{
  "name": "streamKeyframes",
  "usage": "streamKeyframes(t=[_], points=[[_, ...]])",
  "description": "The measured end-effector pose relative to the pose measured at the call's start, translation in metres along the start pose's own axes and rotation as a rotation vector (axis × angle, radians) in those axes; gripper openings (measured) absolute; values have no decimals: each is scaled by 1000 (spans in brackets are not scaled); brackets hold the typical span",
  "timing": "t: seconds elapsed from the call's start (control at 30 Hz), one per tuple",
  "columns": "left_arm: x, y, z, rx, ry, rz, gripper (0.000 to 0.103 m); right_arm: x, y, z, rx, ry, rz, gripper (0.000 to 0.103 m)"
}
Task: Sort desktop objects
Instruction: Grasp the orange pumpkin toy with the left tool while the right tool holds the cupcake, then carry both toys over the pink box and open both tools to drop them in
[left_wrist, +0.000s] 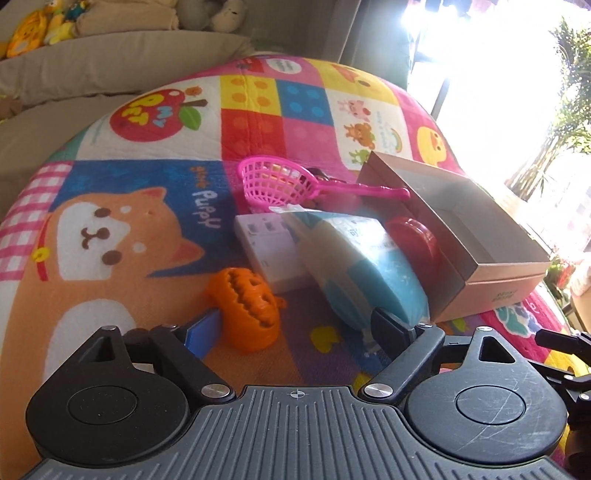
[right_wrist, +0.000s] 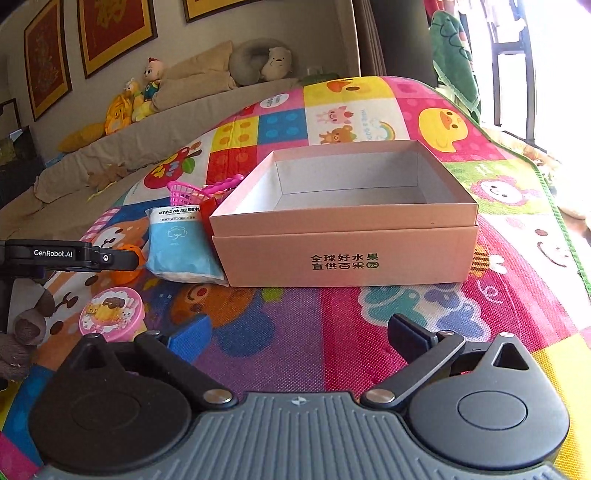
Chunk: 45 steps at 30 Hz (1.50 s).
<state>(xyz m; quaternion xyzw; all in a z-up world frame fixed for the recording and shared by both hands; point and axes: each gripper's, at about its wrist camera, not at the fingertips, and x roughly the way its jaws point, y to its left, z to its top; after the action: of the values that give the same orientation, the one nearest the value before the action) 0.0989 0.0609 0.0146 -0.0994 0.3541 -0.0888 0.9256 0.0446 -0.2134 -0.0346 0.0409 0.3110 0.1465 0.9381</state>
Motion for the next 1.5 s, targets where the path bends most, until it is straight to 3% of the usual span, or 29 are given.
streamKeyframes(t=[0.2, 0.27, 0.33, 0.43, 0.6, 0.7, 0.8, 0.87, 0.97, 1.1, 1.2, 1.33, 1.43, 1.47, 1.5], points=[[-13, -7, 1, -43, 4, -179, 90, 2, 0, 0, 7, 5, -10, 103], [-20, -8, 1, -2, -34, -117, 91, 3, 0, 0, 8, 8, -12, 103], [-21, -7, 0, 60, -67, -2, 91, 3, 0, 0, 9, 8, -13, 103], [-13, -4, -2, 124, -58, 98, 91, 4, 0, 1, 8, 10, -14, 103], [3, -3, -6, 151, -28, 119, 88, 5, 0, 1, 5, 12, -18, 103], [9, -2, -4, 136, -26, 120, 66, 5, 1, 0, 0, 11, -19, 103], [3, -1, -6, 122, -39, 126, 65, 3, 3, 0, -13, 1, -11, 103], [-8, 1, -11, 116, -45, 128, 64, -2, 6, 1, -24, -9, 19, 103], [-31, 3, -27, 106, -42, 128, 64, -8, 17, 5, -31, -4, 138, 103], [-61, 6, -55, 99, -12, 102, 65, -11, 56, 10, -155, 5, 273, 103], [-79, 5, -73, 122, -8, 101, 65, -5, 83, 13, -224, 20, 328, 102], [-86, 2, -80, 164, -16, 104, 77, 14, 107, 16, -278, 65, 322, 91], [-80, 1, -79, 172, -20, 128, 78, 29, 114, 17, -283, 121, 307, 79], [-78, 0, -77, 171, -21, 132, 78, 34, 114, 17, -277, 145, 295, 63], [-76, 0, -76, 169, -24, 130, 78, 35, 113, 17, -271, 161, 290, 56]])
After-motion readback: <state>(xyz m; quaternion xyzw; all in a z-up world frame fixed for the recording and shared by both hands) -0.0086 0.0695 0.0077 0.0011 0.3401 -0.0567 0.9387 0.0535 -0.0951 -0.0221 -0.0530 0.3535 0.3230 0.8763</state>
